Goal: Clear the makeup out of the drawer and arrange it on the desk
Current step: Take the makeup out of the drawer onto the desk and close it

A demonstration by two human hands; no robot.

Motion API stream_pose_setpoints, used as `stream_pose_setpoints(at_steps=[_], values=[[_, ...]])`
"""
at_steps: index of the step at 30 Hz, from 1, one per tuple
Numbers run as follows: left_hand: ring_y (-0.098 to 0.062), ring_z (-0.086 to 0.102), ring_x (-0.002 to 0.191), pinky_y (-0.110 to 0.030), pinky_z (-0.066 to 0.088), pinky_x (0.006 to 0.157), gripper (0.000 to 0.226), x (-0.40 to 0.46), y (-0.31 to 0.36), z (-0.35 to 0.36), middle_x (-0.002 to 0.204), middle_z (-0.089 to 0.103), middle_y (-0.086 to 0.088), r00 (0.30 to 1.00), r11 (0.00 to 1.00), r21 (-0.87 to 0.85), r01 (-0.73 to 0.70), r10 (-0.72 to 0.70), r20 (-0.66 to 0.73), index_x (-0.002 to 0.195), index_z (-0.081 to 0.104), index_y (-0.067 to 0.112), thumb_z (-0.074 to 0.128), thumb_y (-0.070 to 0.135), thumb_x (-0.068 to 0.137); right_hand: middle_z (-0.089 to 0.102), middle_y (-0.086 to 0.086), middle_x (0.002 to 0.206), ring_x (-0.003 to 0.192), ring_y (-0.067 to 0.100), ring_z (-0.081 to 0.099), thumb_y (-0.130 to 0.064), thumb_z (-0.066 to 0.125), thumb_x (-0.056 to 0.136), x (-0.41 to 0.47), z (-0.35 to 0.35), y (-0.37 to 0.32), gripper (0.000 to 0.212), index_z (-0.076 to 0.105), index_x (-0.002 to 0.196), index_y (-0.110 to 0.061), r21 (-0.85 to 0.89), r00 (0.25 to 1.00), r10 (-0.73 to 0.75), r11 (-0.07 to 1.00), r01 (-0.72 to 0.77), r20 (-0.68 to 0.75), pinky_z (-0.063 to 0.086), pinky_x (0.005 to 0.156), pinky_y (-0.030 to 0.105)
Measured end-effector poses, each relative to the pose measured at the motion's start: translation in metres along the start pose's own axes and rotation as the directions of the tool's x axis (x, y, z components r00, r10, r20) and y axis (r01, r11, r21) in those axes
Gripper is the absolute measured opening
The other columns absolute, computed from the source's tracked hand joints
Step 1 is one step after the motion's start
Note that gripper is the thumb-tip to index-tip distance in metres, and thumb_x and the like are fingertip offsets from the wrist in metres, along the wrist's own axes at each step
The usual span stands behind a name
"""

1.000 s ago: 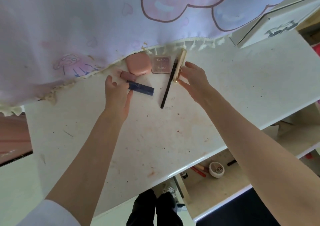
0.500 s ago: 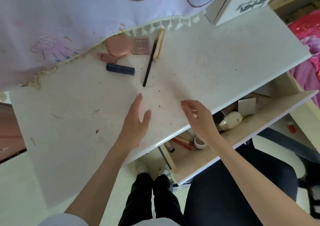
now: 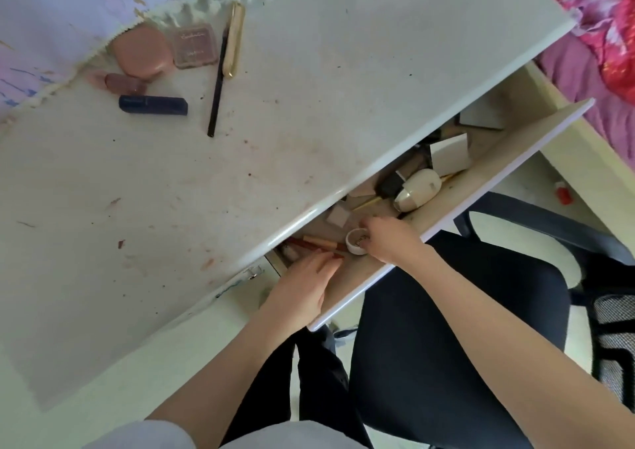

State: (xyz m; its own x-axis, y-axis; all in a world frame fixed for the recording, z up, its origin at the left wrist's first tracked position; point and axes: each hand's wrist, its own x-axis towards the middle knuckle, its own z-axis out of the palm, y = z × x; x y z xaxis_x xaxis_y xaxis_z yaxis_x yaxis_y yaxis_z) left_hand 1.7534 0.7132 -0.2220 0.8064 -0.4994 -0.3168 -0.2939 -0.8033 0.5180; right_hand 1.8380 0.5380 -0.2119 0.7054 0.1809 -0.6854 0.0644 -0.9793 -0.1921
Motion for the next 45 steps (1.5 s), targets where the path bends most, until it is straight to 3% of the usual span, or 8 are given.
stream_pose_setpoints(at_steps=[6, 12, 19, 23, 29, 32, 38, 45], values=[[-0.031, 0.038, 0.126, -0.044, 0.023, 0.109, 0.05, 0.041, 0.0, 0.01, 0.132, 0.043, -0.011, 0.977, 0.956, 0.218, 0.199, -0.212, 0.039, 0.132, 0.043, 0.011, 0.045, 0.001, 0.083, 0.051, 0.015, 0.124, 0.107, 0.029, 0.054, -0.021, 0.055, 0.091, 0.026, 0.009, -0.004, 0.04, 0.048, 0.127, -0.006, 0.098, 0.99, -0.005, 0.995, -0.008, 0.142, 0.043, 0.075, 0.03], [-0.021, 0.057, 0.06, -0.028, 0.046, 0.056, 0.034, 0.067, -0.012, 0.026, 0.065, 0.058, -0.002, 0.973, 0.874, 0.448, 0.191, -0.228, 0.031, 0.065, 0.061, 0.017, 0.085, 0.036, 0.052, 0.046, 0.019, 0.131, 0.116, 0.033, 0.049, -0.012, 0.044, 0.094, 0.037, 0.007, 0.004, 0.039, 0.04, 0.132, -0.004, 0.154, 0.99, 0.006, 0.988, -0.028, 0.14, 0.045, 0.09, 0.036], [-0.02, 0.055, 0.054, -0.024, 0.043, 0.052, 0.041, 0.065, -0.02, 0.035, 0.056, 0.055, -0.001, 0.982, 0.86, 0.489, 0.147, -0.185, 0.03, 0.056, 0.059, 0.015, 0.065, 0.054, 0.068, 0.052, 0.019, 0.124, 0.113, 0.032, 0.051, -0.01, 0.048, 0.091, 0.041, -0.004, 0.016, 0.038, 0.042, 0.128, -0.001, 0.349, 0.996, 0.041, 0.935, -0.066, 0.08, 0.045, 0.087, 0.033], [-0.021, 0.053, 0.048, -0.029, 0.044, 0.052, 0.038, 0.057, -0.017, 0.03, 0.053, 0.054, -0.001, 0.987, 0.891, 0.426, 0.153, -0.163, -0.013, 0.06, 0.053, 0.015, 0.035, 0.034, 0.088, 0.059, 0.012, 0.121, 0.111, 0.025, 0.055, -0.013, 0.063, 0.085, 0.048, -0.004, 0.019, 0.043, 0.054, 0.127, -0.007, 0.633, 0.997, 0.036, 0.771, -0.071, 0.068, 0.048, 0.094, 0.036], [-0.023, 0.058, 0.055, -0.028, 0.045, 0.046, 0.019, 0.038, 0.005, 0.002, 0.066, 0.057, -0.002, 0.996, 0.973, 0.217, 0.077, -0.068, -0.049, 0.078, 0.056, 0.011, 0.064, -0.001, 0.065, 0.063, 0.012, 0.111, 0.102, 0.025, 0.059, -0.015, 0.059, 0.089, 0.029, -0.019, 0.022, 0.03, 0.059, 0.117, -0.004, 0.65, 0.998, 0.057, 0.757, -0.07, 0.041, 0.049, 0.089, 0.037], [-0.024, 0.06, 0.066, -0.031, 0.042, 0.05, 0.013, 0.03, 0.017, -0.022, 0.081, 0.056, -0.002, 0.996, 0.992, 0.085, 0.092, -0.09, -0.024, 0.102, 0.054, 0.008, 0.051, 0.015, 0.091, 0.06, 0.003, 0.101, 0.097, 0.018, 0.056, -0.021, 0.058, 0.09, 0.001, -0.035, 0.025, 0.025, 0.06, 0.113, -0.011, 0.673, 0.997, 0.056, 0.74, -0.002, -0.057, 0.045, 0.08, 0.029], [-0.002, 0.046, 0.053, -0.015, 0.034, 0.049, 0.024, 0.011, 0.026, -0.081, 0.063, 0.038, 0.015, 0.951, 0.937, -0.301, 0.177, -0.242, -0.193, 0.116, 0.046, 0.016, 0.035, 0.027, 0.098, 0.067, -0.002, 0.092, 0.086, 0.011, 0.066, -0.017, 0.064, 0.087, -0.038, -0.072, 0.003, 0.021, 0.062, 0.108, -0.015, 0.959, 0.973, 0.164, 0.259, 0.118, -0.165, 0.057, 0.07, 0.021], [-0.033, 0.047, 0.107, -0.024, 0.032, 0.077, 0.04, 0.024, -0.04, -0.145, 0.127, 0.037, -0.022, 0.773, 0.781, -0.367, 0.505, -0.599, -0.211, 0.136, 0.031, 0.001, 0.033, 0.004, 0.096, 0.064, 0.006, 0.101, 0.071, 0.014, 0.067, -0.016, 0.057, 0.091, 0.014, -0.1, -0.069, 0.027, 0.054, 0.118, -0.013, 0.903, 0.95, 0.134, 0.371, 0.216, -0.282, 0.057, 0.071, 0.022]])
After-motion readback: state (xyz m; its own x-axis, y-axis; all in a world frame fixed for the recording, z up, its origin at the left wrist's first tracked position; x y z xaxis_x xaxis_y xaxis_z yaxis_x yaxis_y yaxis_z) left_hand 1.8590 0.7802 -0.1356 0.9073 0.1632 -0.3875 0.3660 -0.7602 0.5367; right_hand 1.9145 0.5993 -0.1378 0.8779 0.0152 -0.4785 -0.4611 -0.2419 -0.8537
